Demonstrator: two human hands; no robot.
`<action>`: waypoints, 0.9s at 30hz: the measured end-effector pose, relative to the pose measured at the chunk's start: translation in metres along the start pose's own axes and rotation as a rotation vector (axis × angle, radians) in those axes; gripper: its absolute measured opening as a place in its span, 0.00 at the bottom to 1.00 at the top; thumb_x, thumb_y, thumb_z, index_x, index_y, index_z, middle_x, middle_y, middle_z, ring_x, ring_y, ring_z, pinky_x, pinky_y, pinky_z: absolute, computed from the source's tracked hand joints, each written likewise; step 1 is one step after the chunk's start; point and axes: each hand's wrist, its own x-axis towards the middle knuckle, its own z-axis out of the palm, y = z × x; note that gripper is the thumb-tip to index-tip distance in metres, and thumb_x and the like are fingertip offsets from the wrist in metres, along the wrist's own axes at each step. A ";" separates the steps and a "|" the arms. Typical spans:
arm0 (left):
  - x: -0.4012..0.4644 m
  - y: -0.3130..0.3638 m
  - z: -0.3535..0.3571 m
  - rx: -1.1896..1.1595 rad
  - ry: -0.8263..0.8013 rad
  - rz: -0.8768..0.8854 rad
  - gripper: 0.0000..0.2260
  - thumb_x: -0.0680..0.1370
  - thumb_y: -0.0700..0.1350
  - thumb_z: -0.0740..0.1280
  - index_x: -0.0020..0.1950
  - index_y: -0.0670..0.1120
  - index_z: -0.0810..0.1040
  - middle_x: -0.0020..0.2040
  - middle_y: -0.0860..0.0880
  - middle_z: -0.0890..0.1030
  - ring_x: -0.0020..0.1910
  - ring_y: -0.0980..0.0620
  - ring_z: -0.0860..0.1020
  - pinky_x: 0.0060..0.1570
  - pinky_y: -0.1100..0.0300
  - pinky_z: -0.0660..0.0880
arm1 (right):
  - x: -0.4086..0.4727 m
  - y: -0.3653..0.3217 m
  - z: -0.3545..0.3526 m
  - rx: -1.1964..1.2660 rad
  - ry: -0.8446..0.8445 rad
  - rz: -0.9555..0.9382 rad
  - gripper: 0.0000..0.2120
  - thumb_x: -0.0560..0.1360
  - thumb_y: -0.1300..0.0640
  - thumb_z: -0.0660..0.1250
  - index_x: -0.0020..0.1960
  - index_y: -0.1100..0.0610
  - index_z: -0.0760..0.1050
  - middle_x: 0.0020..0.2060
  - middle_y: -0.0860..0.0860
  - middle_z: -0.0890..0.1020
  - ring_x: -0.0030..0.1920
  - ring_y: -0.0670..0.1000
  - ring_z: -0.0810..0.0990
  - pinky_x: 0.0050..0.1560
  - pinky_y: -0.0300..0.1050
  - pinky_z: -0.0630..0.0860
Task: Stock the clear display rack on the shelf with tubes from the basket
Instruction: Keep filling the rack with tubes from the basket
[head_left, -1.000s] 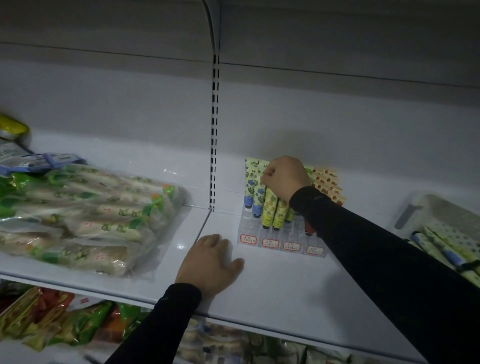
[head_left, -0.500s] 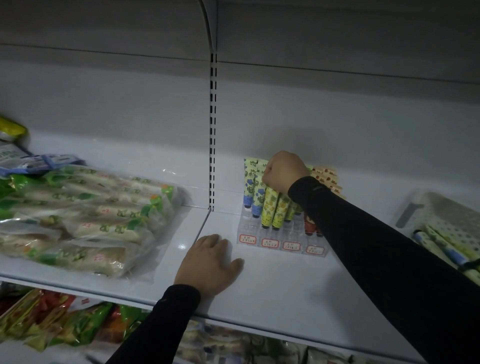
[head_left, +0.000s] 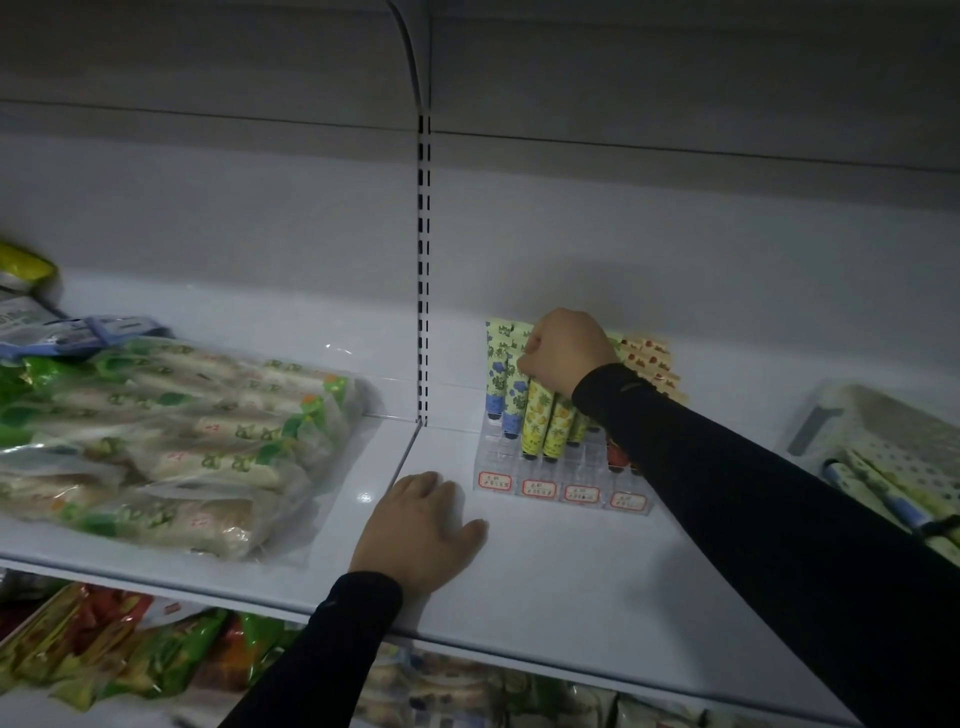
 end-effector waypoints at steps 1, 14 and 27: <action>0.000 0.000 0.000 -0.001 -0.006 -0.003 0.20 0.71 0.66 0.55 0.42 0.50 0.70 0.43 0.54 0.71 0.51 0.52 0.70 0.53 0.58 0.68 | -0.001 0.000 0.000 0.016 0.012 -0.012 0.08 0.70 0.59 0.70 0.38 0.64 0.81 0.36 0.55 0.84 0.37 0.54 0.82 0.40 0.46 0.81; -0.002 0.002 -0.005 -0.003 -0.043 -0.051 0.20 0.71 0.66 0.56 0.41 0.49 0.71 0.43 0.54 0.72 0.51 0.52 0.71 0.53 0.58 0.69 | -0.036 0.022 -0.030 0.107 0.134 -0.051 0.15 0.76 0.48 0.67 0.39 0.59 0.81 0.38 0.53 0.83 0.39 0.51 0.80 0.43 0.43 0.76; -0.015 0.050 -0.028 -0.061 0.029 0.054 0.39 0.70 0.69 0.50 0.68 0.44 0.76 0.67 0.46 0.77 0.66 0.46 0.73 0.67 0.58 0.66 | -0.156 0.115 -0.056 0.103 0.095 -0.073 0.16 0.77 0.49 0.68 0.59 0.58 0.81 0.57 0.54 0.80 0.59 0.52 0.76 0.55 0.32 0.64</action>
